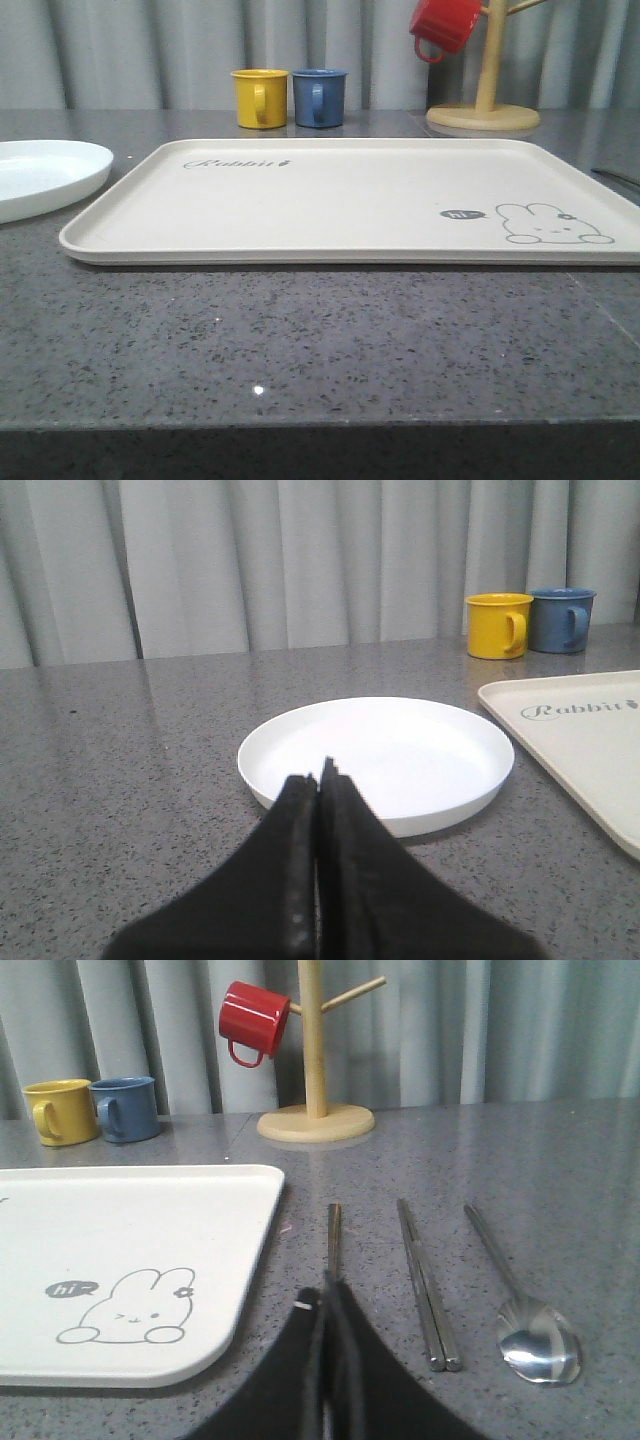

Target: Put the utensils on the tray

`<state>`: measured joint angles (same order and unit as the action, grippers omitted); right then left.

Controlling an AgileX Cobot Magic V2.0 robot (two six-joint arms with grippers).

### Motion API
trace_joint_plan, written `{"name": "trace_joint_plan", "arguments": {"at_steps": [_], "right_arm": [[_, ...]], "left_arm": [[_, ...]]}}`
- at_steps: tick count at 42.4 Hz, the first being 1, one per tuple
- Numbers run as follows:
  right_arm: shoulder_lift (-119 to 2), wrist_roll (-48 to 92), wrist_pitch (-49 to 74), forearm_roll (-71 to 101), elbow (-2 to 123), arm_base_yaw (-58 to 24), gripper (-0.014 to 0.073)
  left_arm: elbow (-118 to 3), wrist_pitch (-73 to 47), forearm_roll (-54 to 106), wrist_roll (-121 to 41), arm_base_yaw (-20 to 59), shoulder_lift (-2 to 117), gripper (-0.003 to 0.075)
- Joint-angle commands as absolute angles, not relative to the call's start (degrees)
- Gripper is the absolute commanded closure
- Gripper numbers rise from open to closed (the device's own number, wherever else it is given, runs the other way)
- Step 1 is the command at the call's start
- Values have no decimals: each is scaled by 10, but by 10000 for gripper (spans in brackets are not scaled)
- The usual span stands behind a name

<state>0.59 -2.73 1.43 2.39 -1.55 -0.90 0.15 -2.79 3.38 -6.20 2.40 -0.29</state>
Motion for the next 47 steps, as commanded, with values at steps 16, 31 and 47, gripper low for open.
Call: {"name": "trace_joint_plan", "arguments": {"at_steps": [16, 31, 47], "right_arm": [[14, -25, -63, 23, 9, -8, 707], [-46, -25, 171, 22, 237, -8, 707], [-230, -25, 395, 22, 414, -8, 707]], "left_arm": [[4, 66, 36, -59, 24, -15, 741], [-206, -59, 36, -59, 24, -5, 741], [-413, -313, 36, -59, 24, 167, 741]]}}
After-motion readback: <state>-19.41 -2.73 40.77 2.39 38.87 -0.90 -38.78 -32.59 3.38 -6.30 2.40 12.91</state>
